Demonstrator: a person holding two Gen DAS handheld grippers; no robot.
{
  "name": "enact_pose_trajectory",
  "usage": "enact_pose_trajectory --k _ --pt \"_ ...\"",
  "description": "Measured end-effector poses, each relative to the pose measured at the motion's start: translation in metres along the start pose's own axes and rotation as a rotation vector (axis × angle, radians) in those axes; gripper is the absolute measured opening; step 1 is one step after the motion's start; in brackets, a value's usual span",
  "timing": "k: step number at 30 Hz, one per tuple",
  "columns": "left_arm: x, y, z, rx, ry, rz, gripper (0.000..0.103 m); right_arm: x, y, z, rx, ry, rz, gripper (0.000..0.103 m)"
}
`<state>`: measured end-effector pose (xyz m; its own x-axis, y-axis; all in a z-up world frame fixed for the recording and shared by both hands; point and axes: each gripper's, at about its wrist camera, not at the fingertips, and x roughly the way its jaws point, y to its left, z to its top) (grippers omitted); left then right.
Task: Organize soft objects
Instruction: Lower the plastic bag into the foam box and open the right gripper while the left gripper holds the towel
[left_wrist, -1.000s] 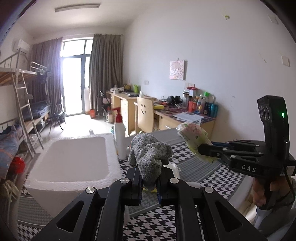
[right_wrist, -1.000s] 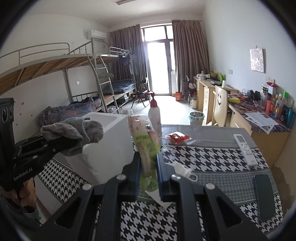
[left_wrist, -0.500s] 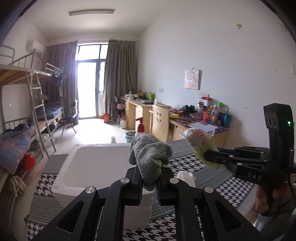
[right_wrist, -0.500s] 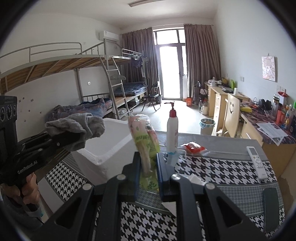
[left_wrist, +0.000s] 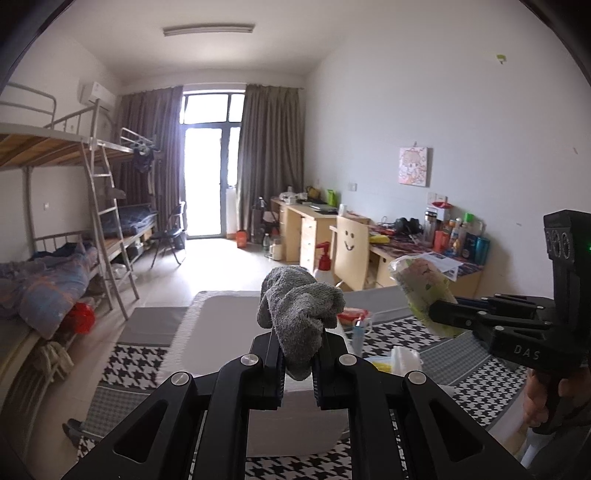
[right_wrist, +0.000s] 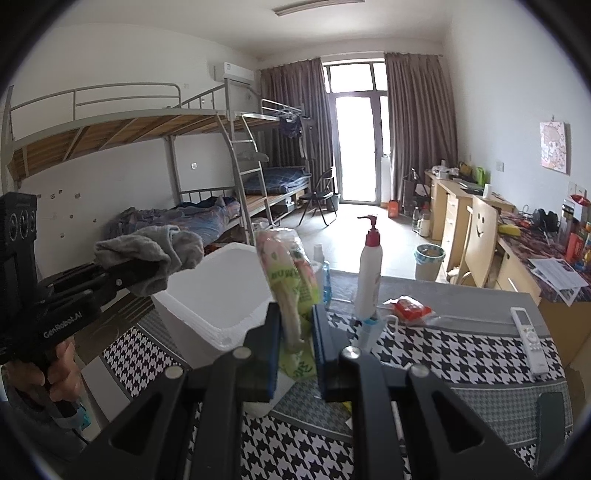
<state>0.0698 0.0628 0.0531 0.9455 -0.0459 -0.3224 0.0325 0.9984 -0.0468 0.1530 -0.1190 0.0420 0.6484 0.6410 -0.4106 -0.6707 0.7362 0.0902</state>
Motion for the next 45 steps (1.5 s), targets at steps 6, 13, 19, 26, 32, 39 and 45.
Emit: enact_pose_trajectory --k 6,13,19,26,32,39,45 --pt "-0.005 0.010 0.000 -0.014 -0.003 0.033 0.012 0.006 0.005 0.000 -0.015 0.004 0.028 0.020" --pt "-0.012 0.019 -0.001 -0.022 -0.009 0.059 0.012 0.013 0.014 0.005 -0.035 0.005 0.057 0.020" --pt "-0.014 0.027 -0.002 -0.032 -0.008 0.079 0.012 0.022 0.024 0.010 -0.054 0.010 0.081 0.020" --pt "-0.018 0.038 -0.003 -0.051 -0.010 0.109 0.012 0.035 0.033 0.015 -0.061 0.023 0.101 0.020" --pt "-0.021 0.047 -0.005 -0.049 -0.010 0.121 0.012 0.046 0.042 0.017 -0.075 0.034 0.108 0.020" --pt "-0.023 0.053 -0.008 -0.049 -0.012 0.144 0.012 0.056 0.044 0.020 -0.072 0.047 0.109 0.020" --pt "-0.019 0.059 -0.009 -0.050 0.001 0.150 0.012 0.063 0.047 0.019 -0.072 0.052 0.105 0.020"
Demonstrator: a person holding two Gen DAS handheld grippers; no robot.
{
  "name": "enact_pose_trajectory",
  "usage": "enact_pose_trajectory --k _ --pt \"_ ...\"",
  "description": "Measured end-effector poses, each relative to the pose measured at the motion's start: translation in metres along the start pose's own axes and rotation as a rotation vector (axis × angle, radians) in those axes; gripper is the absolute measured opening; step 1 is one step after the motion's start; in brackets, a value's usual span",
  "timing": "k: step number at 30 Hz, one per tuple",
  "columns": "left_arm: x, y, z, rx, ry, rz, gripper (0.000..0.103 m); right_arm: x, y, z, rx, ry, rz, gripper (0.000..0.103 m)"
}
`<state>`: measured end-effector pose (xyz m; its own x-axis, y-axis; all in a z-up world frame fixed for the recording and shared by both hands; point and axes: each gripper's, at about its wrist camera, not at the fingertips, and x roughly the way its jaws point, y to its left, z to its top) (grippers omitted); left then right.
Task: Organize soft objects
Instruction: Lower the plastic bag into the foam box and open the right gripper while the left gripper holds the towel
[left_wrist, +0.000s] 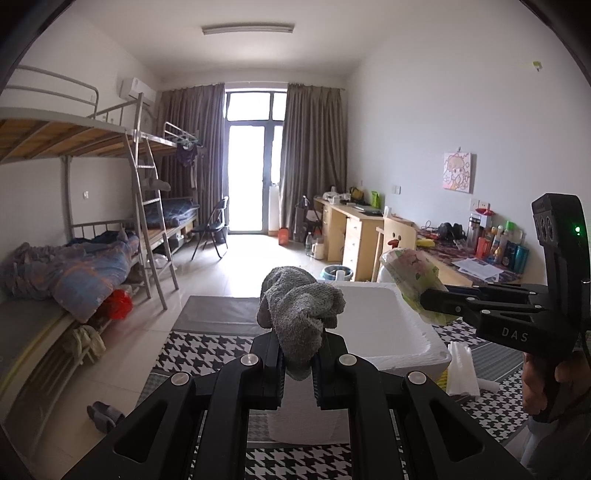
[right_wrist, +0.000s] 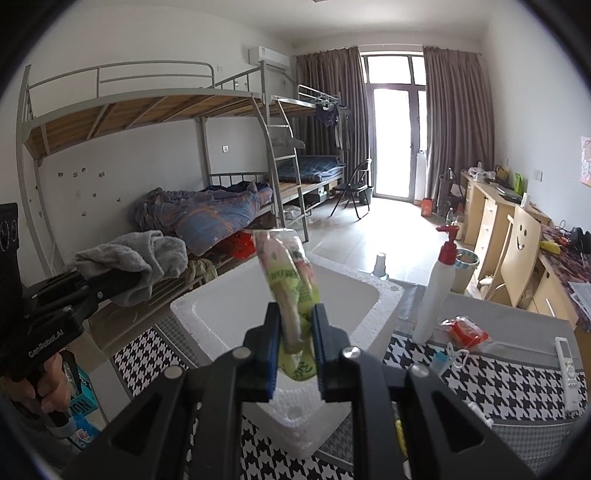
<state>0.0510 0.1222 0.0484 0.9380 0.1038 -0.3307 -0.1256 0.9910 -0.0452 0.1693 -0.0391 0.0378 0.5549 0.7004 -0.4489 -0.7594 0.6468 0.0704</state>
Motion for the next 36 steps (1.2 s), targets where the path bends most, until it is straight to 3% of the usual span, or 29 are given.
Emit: enact_pose_trajectory --k 11,15,17,19,21,36 --pt "0.004 0.009 0.000 -0.009 0.004 0.000 0.012 0.019 -0.002 0.003 0.013 0.036 -0.003 0.020" --pt "0.004 0.012 0.000 -0.011 -0.001 0.004 0.012 0.025 -0.002 0.005 0.007 0.048 -0.003 0.025" --pt "0.004 0.013 0.000 -0.012 -0.002 0.006 0.012 0.027 -0.003 0.004 0.009 0.051 -0.005 0.034" --pt "0.005 0.014 0.000 -0.011 0.001 0.005 0.012 0.027 -0.003 0.004 0.017 0.043 -0.004 0.065" --pt "0.007 0.016 -0.001 -0.015 0.006 0.005 0.012 0.023 -0.003 0.004 0.021 0.016 0.003 0.083" --pt "0.008 0.017 0.000 -0.019 0.006 0.000 0.012 0.014 0.002 0.007 -0.006 -0.011 0.006 0.084"
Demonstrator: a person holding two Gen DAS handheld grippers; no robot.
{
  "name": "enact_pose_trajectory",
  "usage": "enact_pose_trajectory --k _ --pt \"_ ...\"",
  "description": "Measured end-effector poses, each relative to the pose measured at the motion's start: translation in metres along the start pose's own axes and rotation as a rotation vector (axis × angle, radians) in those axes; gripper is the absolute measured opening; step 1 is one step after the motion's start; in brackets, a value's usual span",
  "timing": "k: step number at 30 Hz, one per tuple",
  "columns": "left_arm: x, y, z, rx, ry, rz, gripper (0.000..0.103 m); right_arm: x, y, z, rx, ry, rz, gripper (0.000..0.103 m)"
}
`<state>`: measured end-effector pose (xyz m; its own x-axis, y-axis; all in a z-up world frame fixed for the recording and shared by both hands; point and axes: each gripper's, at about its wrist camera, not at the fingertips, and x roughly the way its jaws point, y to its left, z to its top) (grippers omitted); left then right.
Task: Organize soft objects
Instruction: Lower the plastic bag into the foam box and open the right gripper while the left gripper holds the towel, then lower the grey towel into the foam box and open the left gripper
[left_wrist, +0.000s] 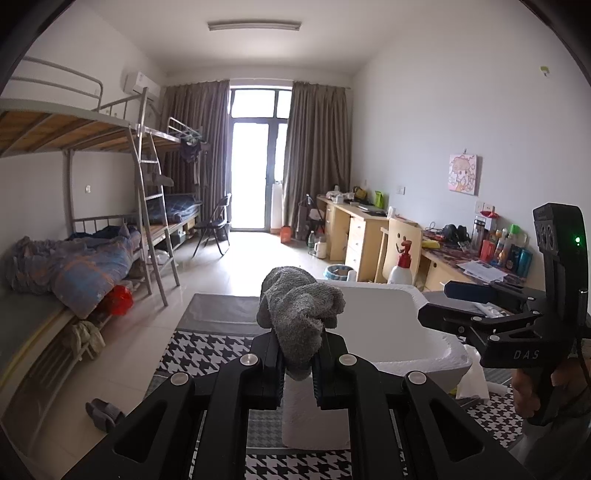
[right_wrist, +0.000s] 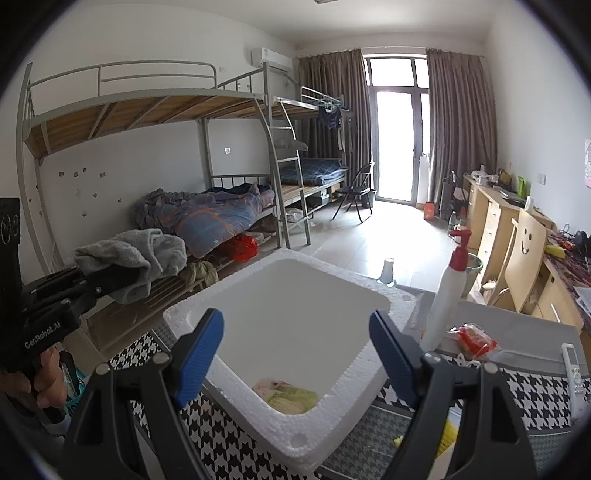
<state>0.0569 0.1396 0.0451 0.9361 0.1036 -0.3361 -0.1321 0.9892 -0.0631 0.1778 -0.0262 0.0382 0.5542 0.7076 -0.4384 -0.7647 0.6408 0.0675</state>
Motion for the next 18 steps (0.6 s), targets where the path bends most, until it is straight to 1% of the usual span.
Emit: enact_pose_trajectory --k 2,4,6,18 --pt "0.001 -0.002 0.000 0.005 0.004 0.000 0.012 -0.002 -0.002 -0.001 0.002 -0.002 -0.001 0.087" --pt "0.004 -0.003 0.000 0.009 0.009 0.004 0.012 -0.006 -0.003 -0.002 0.010 -0.017 -0.004 0.097" --pt "0.005 -0.003 0.000 0.006 0.009 0.001 0.012 -0.011 -0.006 -0.001 0.021 -0.041 -0.002 0.102" --pt "0.012 -0.010 0.004 0.025 0.009 -0.005 0.012 -0.020 -0.015 -0.003 0.017 -0.057 -0.029 0.102"
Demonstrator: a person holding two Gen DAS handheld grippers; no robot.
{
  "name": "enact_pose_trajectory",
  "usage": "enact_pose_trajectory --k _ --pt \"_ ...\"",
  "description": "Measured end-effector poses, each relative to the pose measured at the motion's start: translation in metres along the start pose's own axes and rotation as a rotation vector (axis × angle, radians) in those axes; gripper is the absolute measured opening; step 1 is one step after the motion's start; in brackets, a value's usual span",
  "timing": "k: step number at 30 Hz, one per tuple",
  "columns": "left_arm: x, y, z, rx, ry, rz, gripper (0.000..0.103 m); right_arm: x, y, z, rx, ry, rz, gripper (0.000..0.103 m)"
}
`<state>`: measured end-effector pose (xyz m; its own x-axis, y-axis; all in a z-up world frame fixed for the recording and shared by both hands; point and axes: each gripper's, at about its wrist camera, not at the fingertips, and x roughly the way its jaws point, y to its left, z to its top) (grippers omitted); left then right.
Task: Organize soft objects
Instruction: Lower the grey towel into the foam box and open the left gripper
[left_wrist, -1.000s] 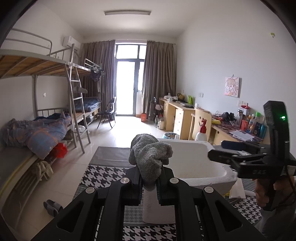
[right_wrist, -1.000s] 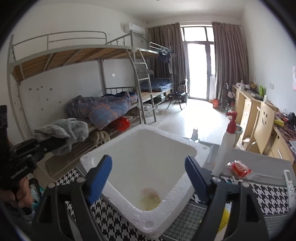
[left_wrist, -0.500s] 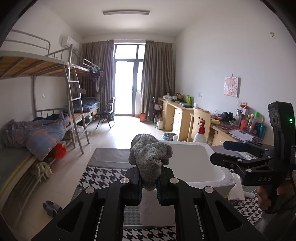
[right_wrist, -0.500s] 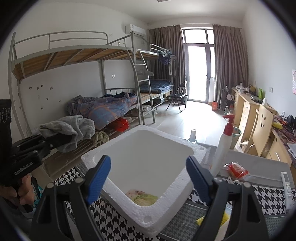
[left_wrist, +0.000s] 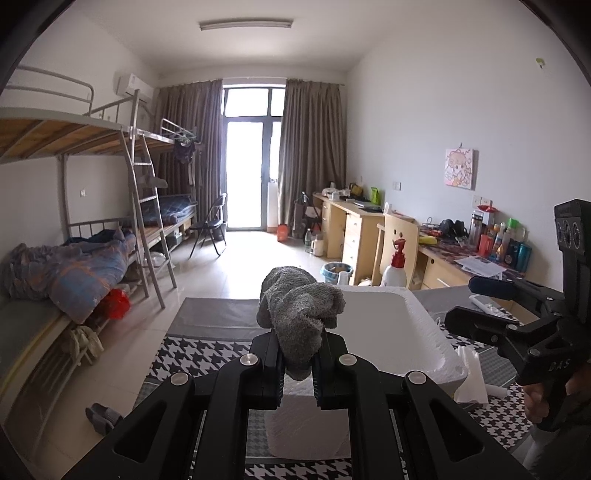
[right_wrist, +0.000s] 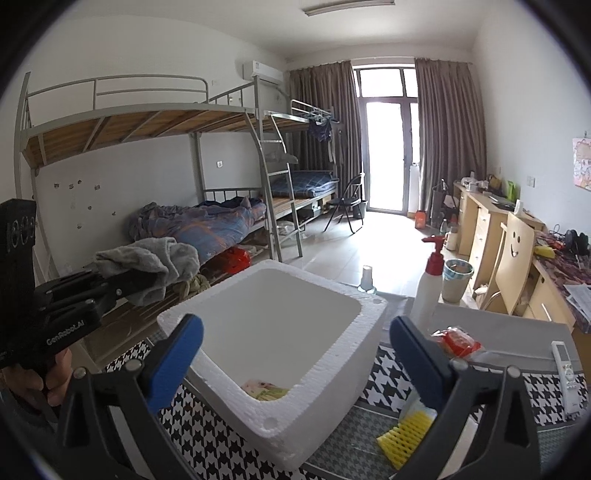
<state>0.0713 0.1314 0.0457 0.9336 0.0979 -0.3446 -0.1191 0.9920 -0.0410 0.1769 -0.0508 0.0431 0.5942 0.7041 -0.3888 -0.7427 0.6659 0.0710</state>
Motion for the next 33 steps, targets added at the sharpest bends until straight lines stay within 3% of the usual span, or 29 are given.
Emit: enact_pose_trajectory --k 29,31,33 --pt "0.039 -0.034 0.010 0.026 0.057 -0.070 0.014 -0.030 -0.042 -0.020 0.060 -0.005 -0.115 0.102" --pt "0.042 -0.032 0.010 0.026 0.067 -0.067 0.019 -0.032 -0.044 -0.021 0.063 -0.005 -0.119 0.102" --pt "0.045 -0.035 0.010 0.032 0.071 -0.056 0.037 -0.034 -0.046 -0.022 0.063 -0.007 -0.125 0.102"
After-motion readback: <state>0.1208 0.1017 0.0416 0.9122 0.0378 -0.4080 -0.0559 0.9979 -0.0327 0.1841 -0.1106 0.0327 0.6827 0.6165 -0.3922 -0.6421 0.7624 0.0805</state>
